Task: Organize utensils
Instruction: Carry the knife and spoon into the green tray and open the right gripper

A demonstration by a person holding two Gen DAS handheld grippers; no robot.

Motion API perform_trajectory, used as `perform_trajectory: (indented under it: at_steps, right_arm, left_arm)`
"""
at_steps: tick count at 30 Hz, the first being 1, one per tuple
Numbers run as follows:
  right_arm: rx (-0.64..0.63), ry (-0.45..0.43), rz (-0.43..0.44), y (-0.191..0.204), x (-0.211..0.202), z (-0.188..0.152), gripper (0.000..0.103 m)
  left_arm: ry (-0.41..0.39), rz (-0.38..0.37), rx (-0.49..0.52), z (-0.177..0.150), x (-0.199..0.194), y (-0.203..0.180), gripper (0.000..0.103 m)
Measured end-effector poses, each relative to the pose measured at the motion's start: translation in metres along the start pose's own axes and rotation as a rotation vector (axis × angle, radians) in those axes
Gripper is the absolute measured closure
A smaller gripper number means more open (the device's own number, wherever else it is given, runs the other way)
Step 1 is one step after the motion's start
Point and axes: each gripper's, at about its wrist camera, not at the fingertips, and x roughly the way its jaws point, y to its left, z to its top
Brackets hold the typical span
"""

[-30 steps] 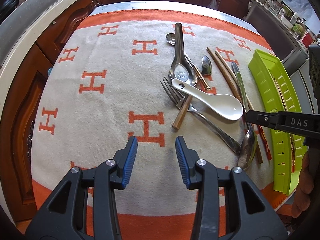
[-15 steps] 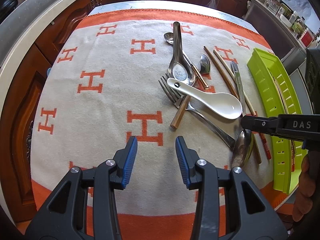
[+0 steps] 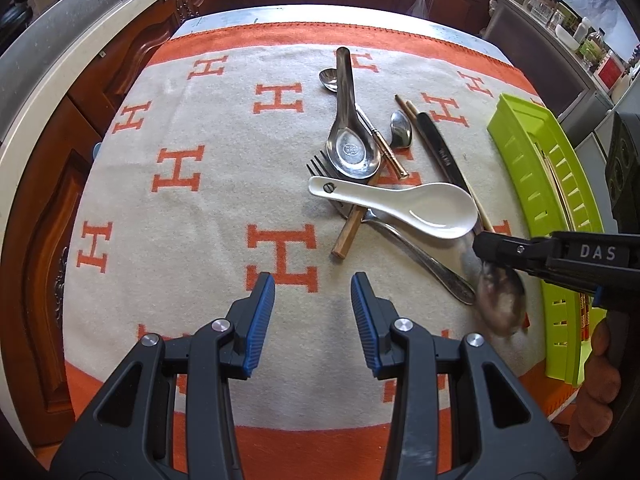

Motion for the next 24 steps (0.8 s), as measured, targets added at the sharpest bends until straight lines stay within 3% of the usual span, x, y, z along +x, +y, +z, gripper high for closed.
perform_trajectory:
  at_steps: [12,20,24]
  right_arm:
    - [0.019,-0.099,0.072,-0.011,-0.056,-0.007,0.101]
    - [0.013,-0.212,-0.074,-0.034,-0.109,-0.006,0.101]
    - [0.029,-0.209,-0.169,-0.053,-0.109,-0.001,0.100]
  left_arm:
    - [-0.004,0.002,0.003,0.001,-0.007,-0.005,0.067]
    - [-0.011,0.002,0.009,0.004,-0.013,-0.012,0.067]
    - [-0.014,0.003,0.021,0.004,-0.015,-0.018,0.067]
